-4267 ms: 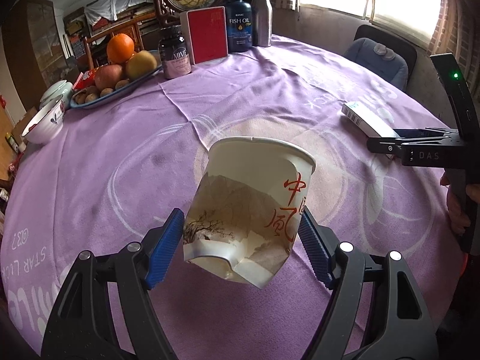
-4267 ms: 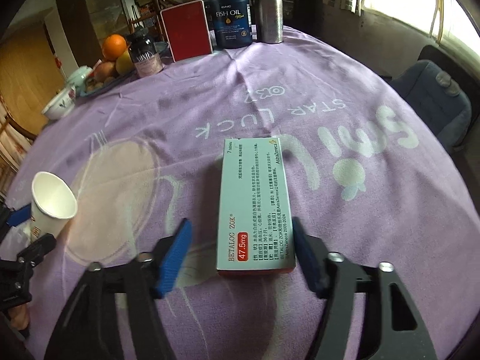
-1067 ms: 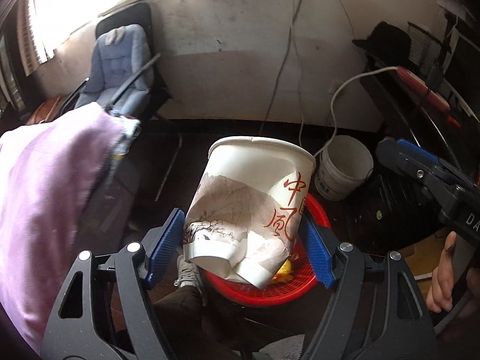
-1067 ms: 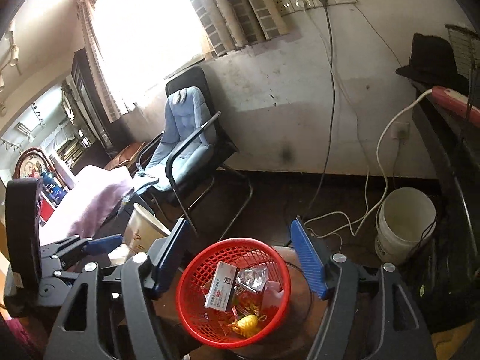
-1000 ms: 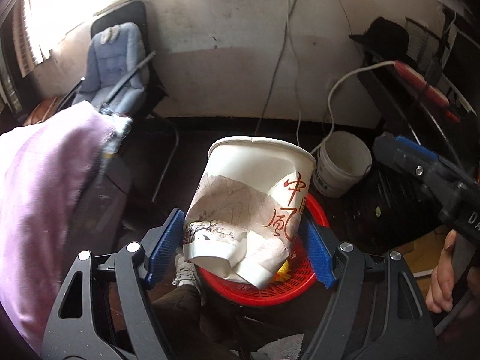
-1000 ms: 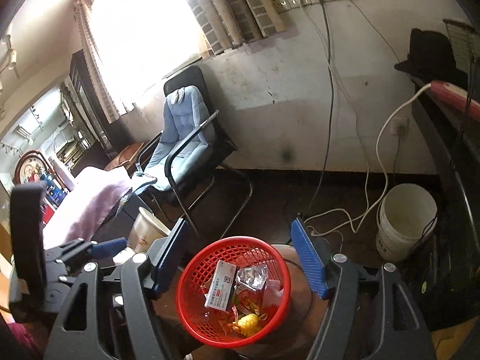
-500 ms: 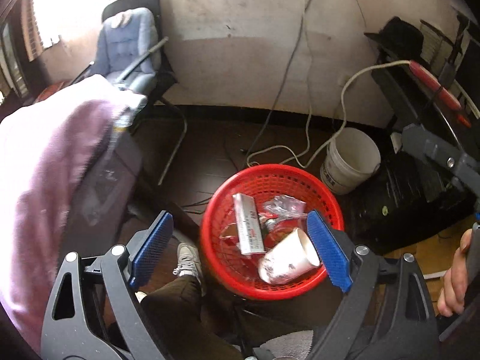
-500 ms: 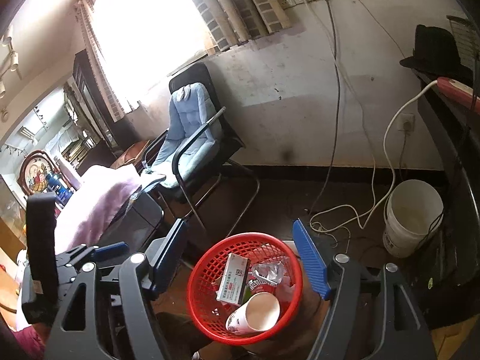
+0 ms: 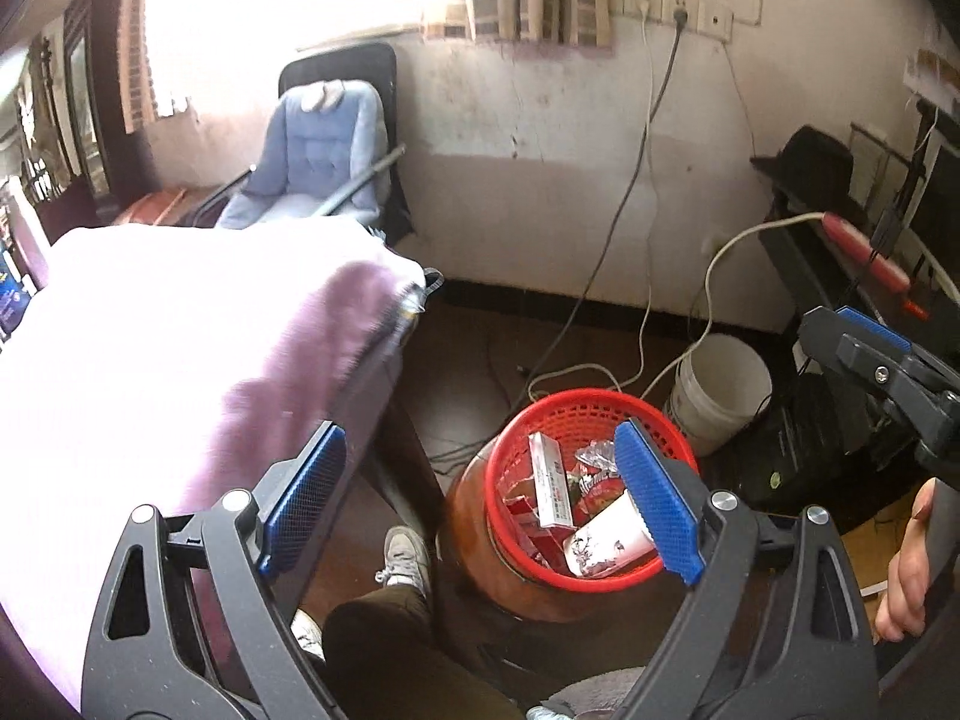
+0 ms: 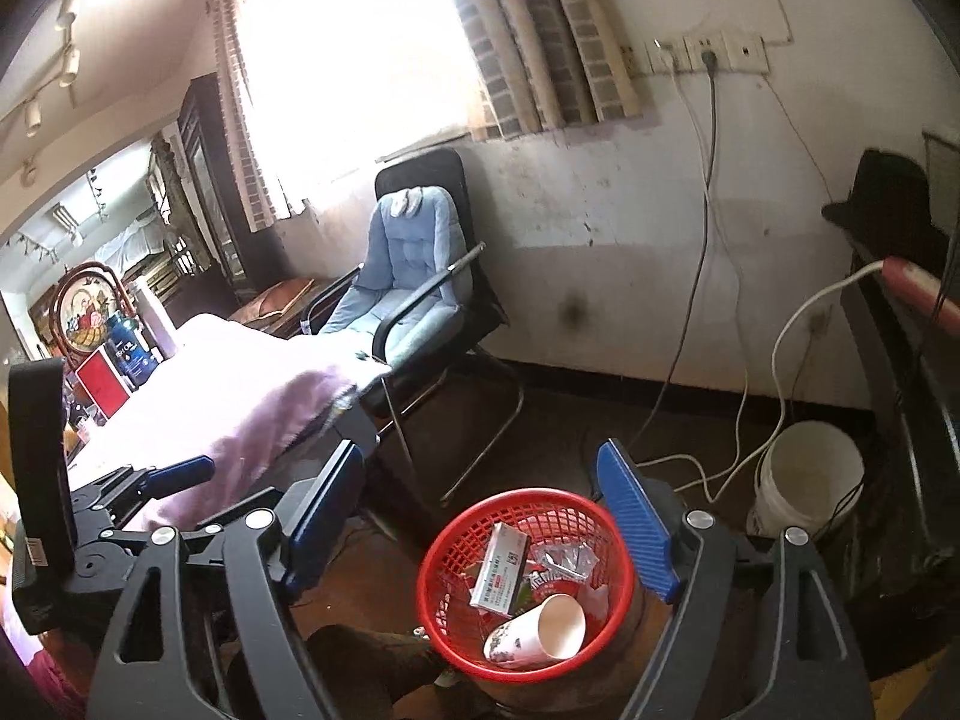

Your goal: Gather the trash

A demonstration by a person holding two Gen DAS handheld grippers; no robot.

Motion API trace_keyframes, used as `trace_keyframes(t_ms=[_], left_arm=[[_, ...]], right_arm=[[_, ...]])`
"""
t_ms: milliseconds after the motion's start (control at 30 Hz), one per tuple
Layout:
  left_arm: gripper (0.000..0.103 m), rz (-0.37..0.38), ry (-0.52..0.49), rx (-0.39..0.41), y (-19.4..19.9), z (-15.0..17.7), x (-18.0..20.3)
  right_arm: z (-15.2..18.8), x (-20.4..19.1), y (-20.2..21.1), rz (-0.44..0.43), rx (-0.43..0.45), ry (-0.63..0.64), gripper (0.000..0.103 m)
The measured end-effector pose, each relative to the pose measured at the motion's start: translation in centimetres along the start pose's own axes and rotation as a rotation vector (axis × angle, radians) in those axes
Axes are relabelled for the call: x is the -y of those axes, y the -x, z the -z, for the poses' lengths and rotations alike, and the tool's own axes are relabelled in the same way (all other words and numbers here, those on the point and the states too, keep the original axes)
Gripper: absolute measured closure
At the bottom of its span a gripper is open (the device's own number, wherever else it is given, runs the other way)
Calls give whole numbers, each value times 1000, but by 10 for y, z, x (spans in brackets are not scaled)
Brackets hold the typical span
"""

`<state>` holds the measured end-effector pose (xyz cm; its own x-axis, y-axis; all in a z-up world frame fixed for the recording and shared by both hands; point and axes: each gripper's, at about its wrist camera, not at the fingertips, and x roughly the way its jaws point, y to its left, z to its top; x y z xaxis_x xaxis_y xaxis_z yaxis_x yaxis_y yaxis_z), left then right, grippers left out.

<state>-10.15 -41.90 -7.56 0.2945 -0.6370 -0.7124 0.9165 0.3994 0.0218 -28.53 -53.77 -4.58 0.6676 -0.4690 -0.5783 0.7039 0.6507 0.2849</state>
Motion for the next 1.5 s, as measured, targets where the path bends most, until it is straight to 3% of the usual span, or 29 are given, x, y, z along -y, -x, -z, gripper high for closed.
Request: trace_keyframes(t_ms=[167,333,667,900,1067,1300,1500], left_arm=[[15,18,33,66,31,2,-21],[15,22,57,123,65,7,-43],[12,-16,59,190,111,34,-55],[11,-60,34,150,105,48,-44],[9,-57,19,68,82,59,-29],[9,-36,-4,-42,45,63,-6],[9,-61,-37,-87,23,62,10]], right_arm=[[-4,-30,27,36,30,45,23],[-4,-64,59,65,66,85,12],[25,-109,92,145,52,169,7],[44,-86,95,202,27,74,6],[62,-57,72,273,-52,18,6],[81,-15,44,291,-139,-62,6],[91,7,26,273,-187,-99,6]])
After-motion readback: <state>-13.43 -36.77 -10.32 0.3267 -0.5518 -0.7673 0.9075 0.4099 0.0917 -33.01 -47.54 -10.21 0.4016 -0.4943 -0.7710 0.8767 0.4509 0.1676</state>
